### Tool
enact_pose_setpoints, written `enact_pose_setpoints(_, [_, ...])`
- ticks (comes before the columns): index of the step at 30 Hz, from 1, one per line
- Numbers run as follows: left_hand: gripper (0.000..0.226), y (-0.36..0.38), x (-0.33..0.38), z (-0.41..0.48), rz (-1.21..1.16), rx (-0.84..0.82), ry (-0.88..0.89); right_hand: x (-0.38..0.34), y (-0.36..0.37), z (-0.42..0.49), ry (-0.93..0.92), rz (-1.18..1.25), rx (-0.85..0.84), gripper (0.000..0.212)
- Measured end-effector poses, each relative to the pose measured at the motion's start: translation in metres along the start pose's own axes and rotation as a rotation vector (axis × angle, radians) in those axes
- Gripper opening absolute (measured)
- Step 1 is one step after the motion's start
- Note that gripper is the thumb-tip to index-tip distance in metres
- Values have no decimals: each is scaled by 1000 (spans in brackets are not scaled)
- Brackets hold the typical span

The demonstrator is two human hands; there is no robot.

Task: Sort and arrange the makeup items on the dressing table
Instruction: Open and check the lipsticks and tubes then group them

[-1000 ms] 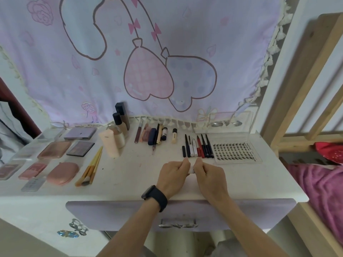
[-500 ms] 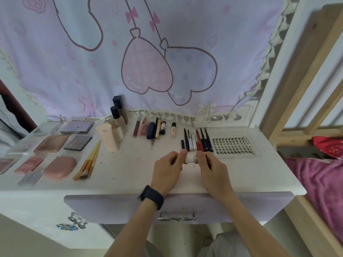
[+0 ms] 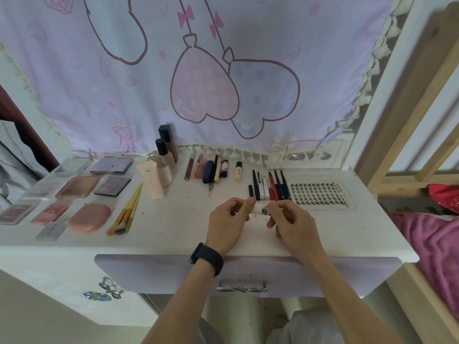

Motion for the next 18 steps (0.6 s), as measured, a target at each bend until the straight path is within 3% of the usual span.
enact_pose_setpoints(1, [41,0,0,0,0,4,1,2,0,0,-9,20,-15,6])
enact_pose_setpoints(4, [40,-1,0,0,-2,14,-4,-1,0,-3,-32,59,-36,35])
enact_pose_setpoints(7, [42,-2,-1,1,-5,22,-1,0,-1,0,44,127,-2,29])
enact_pose_setpoints(10, [45,-1,-2,1,-10,20,1,1,1,2,46,34,-7,32])
enact_pose_setpoints(12, [43,-1,-1,1,-8,19,0,3,2,1,27,48,-22,6])
enact_pose_setpoints(15, [40,-1,-1,1,-9,18,-1,4,1,0,-13,75,-40,34])
enact_pose_setpoints(18, [40,-1,-1,1,-8,14,3,-2,1,0,46,101,-35,26])
Point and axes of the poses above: each hand's wrist, its own z-axis towards the middle knuckle, its own y-axis out of the palm, x = y × z, the point moved 6 cm from there along z, towards the middle knuckle, and after that the axes turned 3 degrees about x, right-handed, at the moved point
